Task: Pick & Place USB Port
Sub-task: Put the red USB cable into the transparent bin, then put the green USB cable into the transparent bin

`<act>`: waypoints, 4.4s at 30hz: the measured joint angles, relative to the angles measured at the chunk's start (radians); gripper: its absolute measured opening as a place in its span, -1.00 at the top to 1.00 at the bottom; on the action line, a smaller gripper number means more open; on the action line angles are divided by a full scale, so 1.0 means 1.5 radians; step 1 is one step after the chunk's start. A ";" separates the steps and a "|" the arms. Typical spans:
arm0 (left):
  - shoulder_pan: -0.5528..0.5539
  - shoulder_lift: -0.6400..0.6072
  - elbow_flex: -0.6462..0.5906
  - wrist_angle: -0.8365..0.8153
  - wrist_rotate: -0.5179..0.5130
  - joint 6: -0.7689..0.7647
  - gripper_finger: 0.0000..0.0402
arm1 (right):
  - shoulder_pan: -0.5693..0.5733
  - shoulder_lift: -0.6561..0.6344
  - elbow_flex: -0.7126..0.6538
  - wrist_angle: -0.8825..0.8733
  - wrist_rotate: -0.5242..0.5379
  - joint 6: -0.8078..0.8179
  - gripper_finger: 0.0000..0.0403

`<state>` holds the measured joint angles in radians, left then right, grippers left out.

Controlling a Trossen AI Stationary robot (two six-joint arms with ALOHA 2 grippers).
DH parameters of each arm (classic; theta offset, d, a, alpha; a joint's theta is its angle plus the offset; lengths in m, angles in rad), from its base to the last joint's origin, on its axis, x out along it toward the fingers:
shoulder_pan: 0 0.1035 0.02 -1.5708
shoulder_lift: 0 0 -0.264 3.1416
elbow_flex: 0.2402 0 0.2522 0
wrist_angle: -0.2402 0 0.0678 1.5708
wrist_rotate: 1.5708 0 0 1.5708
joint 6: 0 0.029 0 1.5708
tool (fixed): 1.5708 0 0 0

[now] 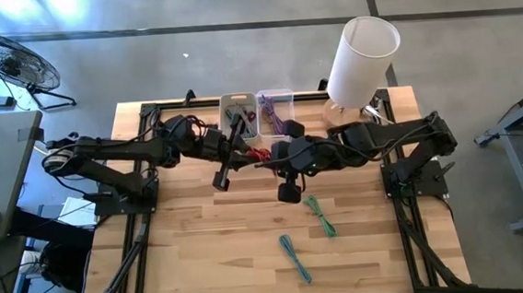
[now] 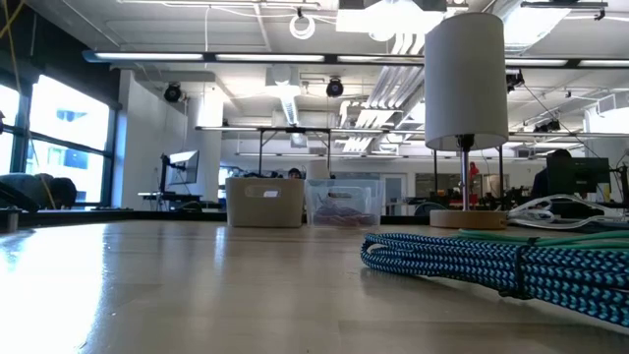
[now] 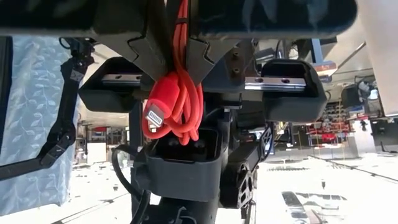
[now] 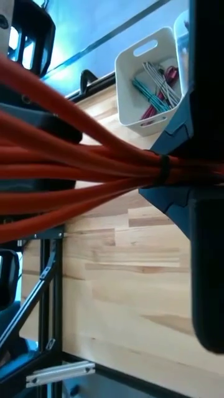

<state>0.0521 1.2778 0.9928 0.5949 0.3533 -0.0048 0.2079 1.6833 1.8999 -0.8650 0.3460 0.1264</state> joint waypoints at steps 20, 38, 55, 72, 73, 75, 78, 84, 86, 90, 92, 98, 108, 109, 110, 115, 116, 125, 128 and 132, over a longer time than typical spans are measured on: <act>0.032 -0.035 0.082 -0.324 0.069 0.095 0.06 | -0.014 -0.019 0.004 -0.087 0.078 0.125 0.91; 0.035 -0.066 0.296 -1.114 -0.383 0.373 0.18 | -0.098 0.077 0.000 -0.089 0.076 0.262 0.91; 0.035 -0.087 0.292 -1.255 -0.380 0.364 0.18 | -0.271 0.147 0.000 0.008 0.066 0.247 0.91; 0.035 -0.087 0.292 -1.271 -0.364 0.367 0.18 | -0.299 0.237 0.000 -0.006 0.085 0.338 0.91; 0.035 -0.087 0.292 -1.271 -0.364 0.367 0.18 | -0.301 0.241 0.000 -0.003 0.084 0.344 0.91; 0.035 -0.087 0.292 -1.271 -0.364 0.367 0.18 | -0.304 0.248 0.000 0.000 0.086 0.353 0.91; 0.035 -0.087 0.292 -1.271 -0.364 0.367 0.18 | -0.307 0.251 0.000 0.002 0.083 0.370 0.91; 0.035 -0.087 0.292 -1.271 -0.364 0.367 0.18 | -0.321 0.251 0.000 -0.001 0.080 0.395 0.91; 0.035 -0.087 0.292 -1.271 -0.364 0.367 0.18 | -0.326 0.252 0.000 -0.003 0.079 0.400 0.91; 0.035 -0.087 0.292 -1.271 -0.363 0.364 0.18 | -0.334 0.256 0.000 -0.017 0.074 0.400 0.91; 0.035 -0.087 0.292 -1.271 -0.363 0.360 0.18 | -0.335 0.259 0.000 -0.018 0.076 0.410 0.91; 0.035 -0.087 0.292 -1.271 -0.343 0.352 0.18 | -0.345 0.267 0.000 -0.065 0.102 0.438 0.84; 0.035 -0.087 0.292 -1.271 -0.327 0.349 0.18 | -0.357 0.272 0.000 -0.069 0.108 0.414 0.86; 0.035 -0.087 0.292 -1.271 -0.327 0.349 0.18 | -0.357 0.272 0.000 -0.070 0.112 0.411 0.83; 0.035 -0.087 0.292 -1.271 -0.327 0.346 0.18 | -0.356 0.272 0.000 -0.070 0.113 0.411 0.80; 0.035 -0.087 0.292 -1.271 -0.327 0.341 0.18 | -0.357 0.272 0.000 -0.070 0.107 0.395 0.59; 0.035 -0.087 0.292 -1.271 -0.327 0.339 0.18 | -0.357 0.272 0.000 -0.070 0.108 0.393 0.55; 0.035 -0.087 0.292 -1.277 -0.327 0.333 0.18 | -0.356 0.272 0.000 -0.036 0.080 0.355 0.35; 0.035 -0.087 0.292 -1.282 -0.327 0.333 0.18 | -0.354 0.270 0.000 0.005 -0.024 0.273 0.36; 0.035 -0.087 0.292 -1.296 -0.327 0.337 0.18 | -0.338 0.261 0.007 0.066 -0.207 0.163 0.36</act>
<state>0.1045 1.1473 1.4307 -1.3497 -0.1379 0.5012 -0.2995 2.0754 1.9104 -0.7660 0.0361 0.3712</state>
